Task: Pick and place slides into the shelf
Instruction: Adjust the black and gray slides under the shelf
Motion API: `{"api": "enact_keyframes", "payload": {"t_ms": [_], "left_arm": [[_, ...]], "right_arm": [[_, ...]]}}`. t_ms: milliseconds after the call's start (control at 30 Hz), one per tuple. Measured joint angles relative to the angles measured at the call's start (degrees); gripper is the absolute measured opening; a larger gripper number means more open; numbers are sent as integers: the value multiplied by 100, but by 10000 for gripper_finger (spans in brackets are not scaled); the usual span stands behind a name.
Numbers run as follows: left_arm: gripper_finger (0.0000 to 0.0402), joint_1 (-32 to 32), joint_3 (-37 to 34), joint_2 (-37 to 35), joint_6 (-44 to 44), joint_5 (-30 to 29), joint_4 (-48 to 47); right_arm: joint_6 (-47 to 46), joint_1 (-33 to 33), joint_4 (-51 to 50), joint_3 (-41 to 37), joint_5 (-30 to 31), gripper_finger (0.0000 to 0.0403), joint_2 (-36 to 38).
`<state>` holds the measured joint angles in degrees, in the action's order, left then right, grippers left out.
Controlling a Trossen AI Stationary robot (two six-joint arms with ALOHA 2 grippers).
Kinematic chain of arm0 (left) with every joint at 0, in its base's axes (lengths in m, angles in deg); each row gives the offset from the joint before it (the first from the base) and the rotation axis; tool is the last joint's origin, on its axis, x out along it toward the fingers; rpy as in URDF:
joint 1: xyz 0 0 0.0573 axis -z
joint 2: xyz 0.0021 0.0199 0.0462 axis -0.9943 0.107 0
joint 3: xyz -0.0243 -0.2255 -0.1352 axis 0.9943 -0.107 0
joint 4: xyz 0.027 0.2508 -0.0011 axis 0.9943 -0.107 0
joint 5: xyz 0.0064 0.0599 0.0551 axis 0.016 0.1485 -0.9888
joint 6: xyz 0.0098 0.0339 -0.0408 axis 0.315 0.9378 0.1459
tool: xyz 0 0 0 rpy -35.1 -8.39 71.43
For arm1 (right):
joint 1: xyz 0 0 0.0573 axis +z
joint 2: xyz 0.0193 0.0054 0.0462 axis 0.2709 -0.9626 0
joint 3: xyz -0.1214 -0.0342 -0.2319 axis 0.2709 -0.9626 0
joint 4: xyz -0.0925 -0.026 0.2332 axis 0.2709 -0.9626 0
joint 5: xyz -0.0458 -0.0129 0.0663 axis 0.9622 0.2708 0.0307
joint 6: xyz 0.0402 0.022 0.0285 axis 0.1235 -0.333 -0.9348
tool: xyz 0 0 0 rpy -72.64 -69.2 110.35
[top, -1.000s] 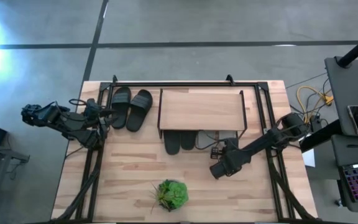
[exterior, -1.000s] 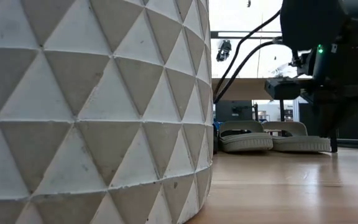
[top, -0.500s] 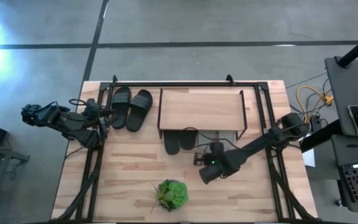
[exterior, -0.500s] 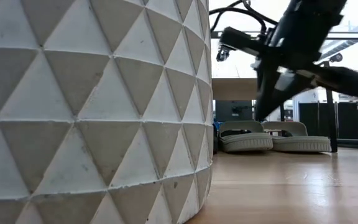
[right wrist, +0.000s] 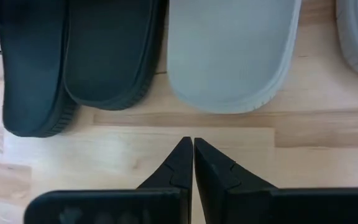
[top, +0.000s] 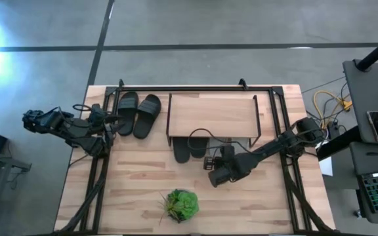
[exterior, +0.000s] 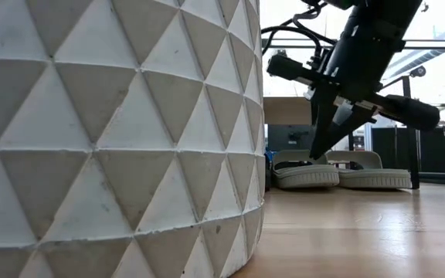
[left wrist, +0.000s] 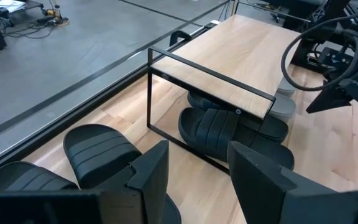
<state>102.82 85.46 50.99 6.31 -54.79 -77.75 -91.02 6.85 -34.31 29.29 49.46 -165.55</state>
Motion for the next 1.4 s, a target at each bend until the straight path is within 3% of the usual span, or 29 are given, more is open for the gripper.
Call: {"api": "enact_keyframes", "payload": {"t_ms": [500, 1400], "left_arm": [[150, -1, 0, -5, -16, 0, -118], [150, -1, 0, -23, -22, 22, -117]], "right_arm": [[286, -32, 546, -125, -13, 8, -395], [440, -513, 12, -187, 312, 8, -346]]}}
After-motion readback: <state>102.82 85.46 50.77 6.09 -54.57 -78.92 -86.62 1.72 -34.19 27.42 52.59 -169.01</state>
